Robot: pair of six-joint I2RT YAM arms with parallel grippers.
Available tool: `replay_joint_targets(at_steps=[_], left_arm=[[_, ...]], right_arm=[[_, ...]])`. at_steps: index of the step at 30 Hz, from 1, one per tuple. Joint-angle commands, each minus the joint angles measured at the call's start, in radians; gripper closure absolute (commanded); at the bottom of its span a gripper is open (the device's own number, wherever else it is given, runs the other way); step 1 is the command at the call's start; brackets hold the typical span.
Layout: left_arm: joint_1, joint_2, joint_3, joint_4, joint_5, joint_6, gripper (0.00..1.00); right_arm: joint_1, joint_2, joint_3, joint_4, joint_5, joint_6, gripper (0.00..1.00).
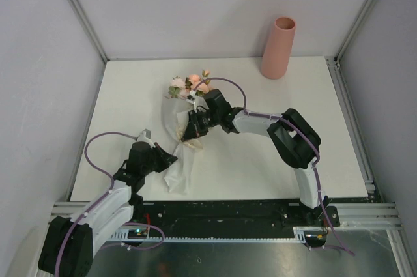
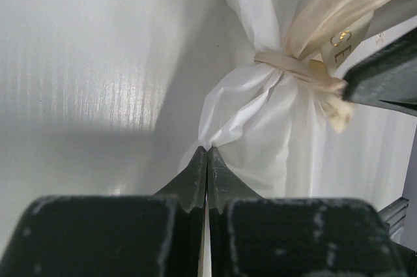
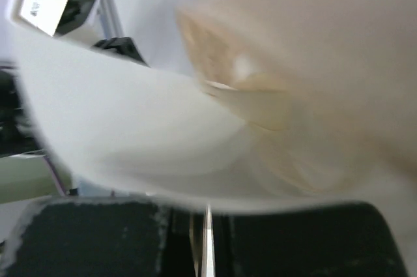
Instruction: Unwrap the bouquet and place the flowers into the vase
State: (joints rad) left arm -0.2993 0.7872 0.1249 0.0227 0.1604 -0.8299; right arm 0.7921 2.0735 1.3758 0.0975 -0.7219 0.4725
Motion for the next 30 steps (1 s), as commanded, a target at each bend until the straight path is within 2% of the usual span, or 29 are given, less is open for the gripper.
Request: replay_joint_targets(at_steps=[1,13,25,30], left_arm=[[-0.005,0.009,0.006,0.013,-0.024,0.026,1.00],[-0.008,0.015,0.008,0.013,-0.022,0.026,1.00],[-0.011,0.002,0.006,0.008,-0.030,0.021,1.00],[-0.013,-0.014,0.005,0.009,-0.031,0.017,1.00]], right_arm=[[-0.002,-0.017,0.003,0.158,-0.170,0.157,1.00],[-0.045,-0.106,-0.081,0.207,-0.080,0.164,1.00],[-0.081,-0.359,-0.204,0.150,0.236,0.056,1.00],[-0.087,-0.472,-0.210,0.034,0.434,-0.003,1.00]])
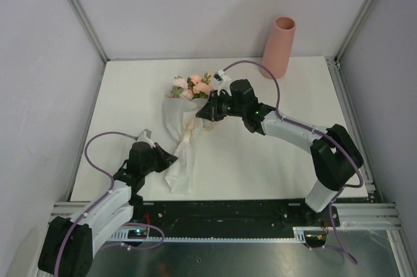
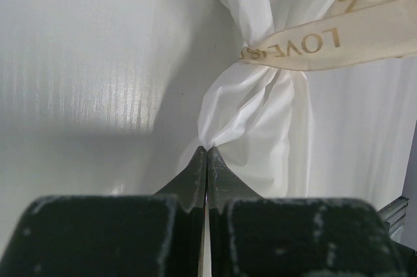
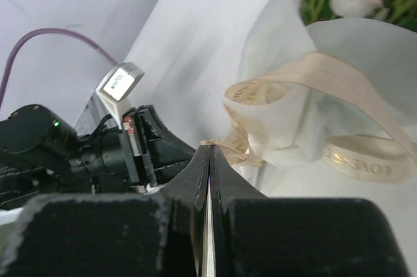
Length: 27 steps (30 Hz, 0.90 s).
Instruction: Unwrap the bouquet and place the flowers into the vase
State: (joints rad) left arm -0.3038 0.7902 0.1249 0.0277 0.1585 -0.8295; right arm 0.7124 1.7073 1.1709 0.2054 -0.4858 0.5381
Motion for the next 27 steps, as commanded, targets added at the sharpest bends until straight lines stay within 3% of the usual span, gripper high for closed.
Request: replay_joint_targets(at_steps=[1,9,18,27], left_arm=[[-0.009,-0.022,0.005,0.003,-0.029,0.017,1.00],[-0.009,-0.045,0.010,0.005,-0.041,0.004,1.00],[-0.012,-0.040,0.015,0.005,-0.047,0.003,1.00],[-0.014,-0.022,0.027,0.005,-0.057,0.007,1.00]], right_arm=[[-0.009,-0.127,-0.005,-0.097,0.254,-0.079,1.00],[-0.061,-0.318,-0.005,-0.236,0.605,-0.163,1.00],[-0.185,-0.386,-0.024,-0.324,0.737,-0.196,1.00],[-0.394,-0.485,0.020,-0.321,0.889,-0.235,1.00]])
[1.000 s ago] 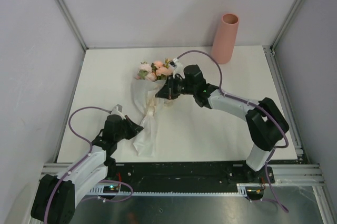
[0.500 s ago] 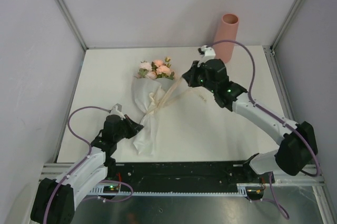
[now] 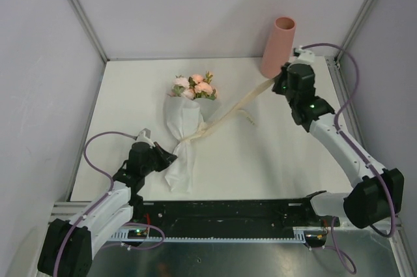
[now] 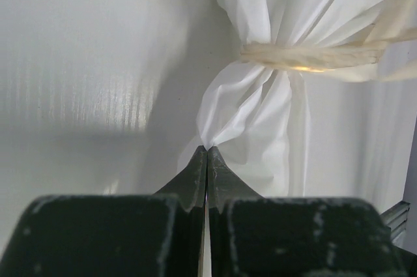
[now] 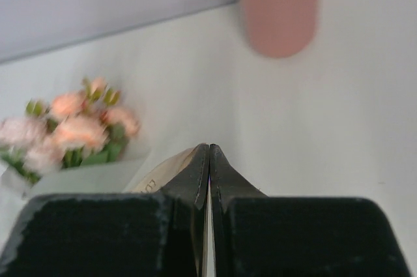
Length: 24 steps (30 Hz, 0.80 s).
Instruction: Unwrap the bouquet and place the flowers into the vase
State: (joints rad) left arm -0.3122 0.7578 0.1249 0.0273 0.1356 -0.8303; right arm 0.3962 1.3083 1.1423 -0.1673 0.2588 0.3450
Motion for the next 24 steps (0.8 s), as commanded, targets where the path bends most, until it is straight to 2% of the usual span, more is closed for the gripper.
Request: replay_joint_targets(at_steps=[1,5,15,19,24], left_arm=[[-0.005,0.015,0.032,0.005,-0.037,0.008,1.00],[-0.007,0.038,0.058,0.005,-0.046,0.011,1.00],[-0.011,0.048,0.094,0.004,-0.080,0.020,1.00],[-0.012,0.050,0.107,0.001,-0.088,0.026,1.00],[-0.015,0.062,0.117,0.002,-0.092,0.031,1.00]], right_arm=[[-0.093,-0.101,0.049,0.064,0.166,-0.052,1.00],[-0.154,-0.140,0.055,0.188,0.267,-0.135,1.00],[-0.257,-0.126,0.173,0.381,0.365,-0.329,1.00],[-0.258,-0.081,0.228,0.353,0.367,-0.389,1.00],[-0.276,-0.024,0.173,0.191,0.257,-0.284,1.00]])
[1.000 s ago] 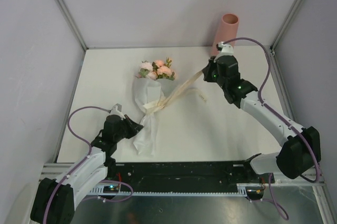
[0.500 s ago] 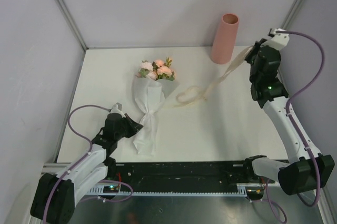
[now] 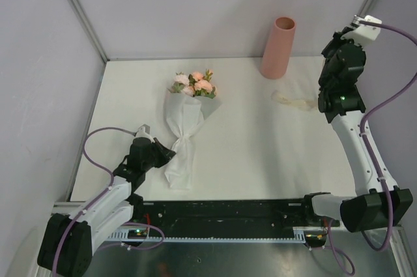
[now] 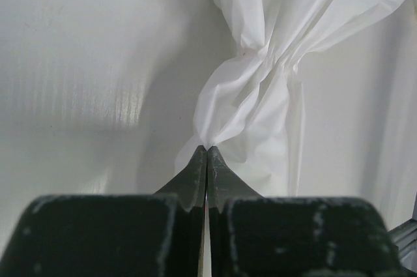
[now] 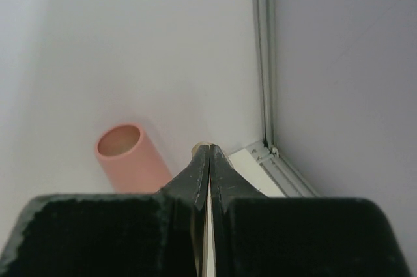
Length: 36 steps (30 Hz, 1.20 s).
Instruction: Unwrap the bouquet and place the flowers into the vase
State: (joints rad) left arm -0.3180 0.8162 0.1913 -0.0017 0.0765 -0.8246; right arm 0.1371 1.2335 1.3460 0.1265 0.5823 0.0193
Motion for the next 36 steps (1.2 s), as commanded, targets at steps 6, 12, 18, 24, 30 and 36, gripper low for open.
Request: replay_joint_targets(at_steps=[6,12,18,24,30,36], left_arm=[[-0.020,-0.002,0.051,0.045,-0.033,0.027,1.00],[-0.038,0.047,0.062,0.087,-0.016,0.020,1.00],[-0.070,0.107,0.082,0.123,-0.026,0.017,1.00],[-0.111,0.198,0.141,0.163,-0.037,0.022,1.00],[-0.127,0.291,0.210,0.169,-0.056,0.047,1.00],[-0.128,0.333,0.235,0.166,-0.052,0.038,0.81]], right_arm=[[-0.105,0.199,-0.125,-0.186,-0.198,0.203,1.00],[-0.209,0.395,-0.116,-0.220,-0.277,0.324,1.00],[-0.297,0.578,-0.039,-0.321,-0.407,0.443,1.00],[-0.318,0.603,0.014,-0.445,-0.451,0.480,0.72],[-0.250,0.470,-0.010,-0.491,-0.524,0.469,0.45],[-0.086,0.382,-0.081,-0.415,-0.672,0.442,0.37]])
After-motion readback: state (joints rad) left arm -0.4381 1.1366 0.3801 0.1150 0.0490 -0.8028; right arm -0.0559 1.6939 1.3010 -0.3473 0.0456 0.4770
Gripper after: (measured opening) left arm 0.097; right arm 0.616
